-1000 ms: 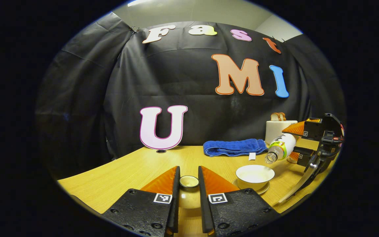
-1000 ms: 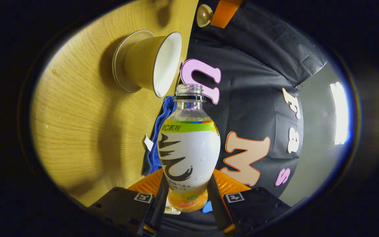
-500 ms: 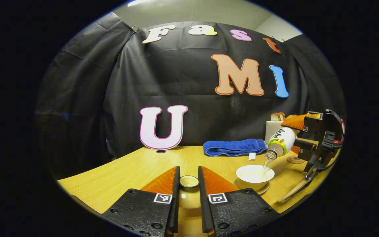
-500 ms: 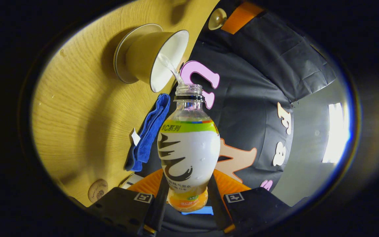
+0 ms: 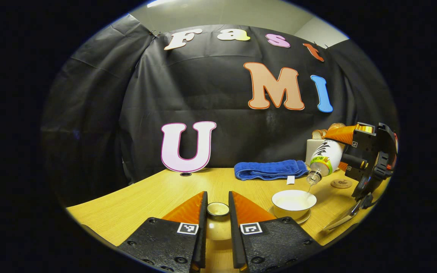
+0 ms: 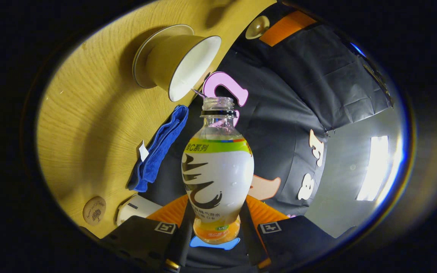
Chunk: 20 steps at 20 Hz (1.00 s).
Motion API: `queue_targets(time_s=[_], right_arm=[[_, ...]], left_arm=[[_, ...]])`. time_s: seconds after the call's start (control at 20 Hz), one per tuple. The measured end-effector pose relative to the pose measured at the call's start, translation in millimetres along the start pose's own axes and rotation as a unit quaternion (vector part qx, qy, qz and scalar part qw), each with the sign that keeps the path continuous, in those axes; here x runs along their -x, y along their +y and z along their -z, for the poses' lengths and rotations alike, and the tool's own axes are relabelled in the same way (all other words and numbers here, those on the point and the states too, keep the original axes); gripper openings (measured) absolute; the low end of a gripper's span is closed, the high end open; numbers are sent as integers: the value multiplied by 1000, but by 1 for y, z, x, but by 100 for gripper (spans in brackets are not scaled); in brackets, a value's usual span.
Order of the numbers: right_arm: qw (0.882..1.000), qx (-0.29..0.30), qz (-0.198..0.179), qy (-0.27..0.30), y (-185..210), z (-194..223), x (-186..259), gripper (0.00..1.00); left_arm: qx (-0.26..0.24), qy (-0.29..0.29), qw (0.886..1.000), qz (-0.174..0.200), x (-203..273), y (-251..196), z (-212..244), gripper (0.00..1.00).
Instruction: Open the teacup lid with one hand, grasp the water bottle and pour water into the teacup with the other hand; after pouring, place the water bottle on the coaster and then close the teacup lid.
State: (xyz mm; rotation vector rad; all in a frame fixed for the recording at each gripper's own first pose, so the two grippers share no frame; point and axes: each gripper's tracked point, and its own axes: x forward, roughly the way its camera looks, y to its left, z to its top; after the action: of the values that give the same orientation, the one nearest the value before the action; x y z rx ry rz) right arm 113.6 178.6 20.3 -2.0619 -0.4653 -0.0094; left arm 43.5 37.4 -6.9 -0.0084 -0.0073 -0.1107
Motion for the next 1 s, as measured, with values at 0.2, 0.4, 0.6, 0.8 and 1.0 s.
queue_targets(time_s=[0.2,0.4,0.6,0.8,1.0], right_arm=[[1000,11,7,-8,-2,-3,3,65],[998,-50,-39,-1,13,-3,4,65],[966,-218,-131,44,41,11,3,65],[888,-410,-190,77,57,7,20,67],[803,-558,-187,94,44,19,22,63]], left_arm=[[0,0,1000,0,-1,0,0,25],[0,0,1000,0,-1,0,0,25],[0,1,1000,-1,0,0,0,25],[0,0,1000,0,-1,1,0,25],[0,0,1000,0,-1,1,1,25]])
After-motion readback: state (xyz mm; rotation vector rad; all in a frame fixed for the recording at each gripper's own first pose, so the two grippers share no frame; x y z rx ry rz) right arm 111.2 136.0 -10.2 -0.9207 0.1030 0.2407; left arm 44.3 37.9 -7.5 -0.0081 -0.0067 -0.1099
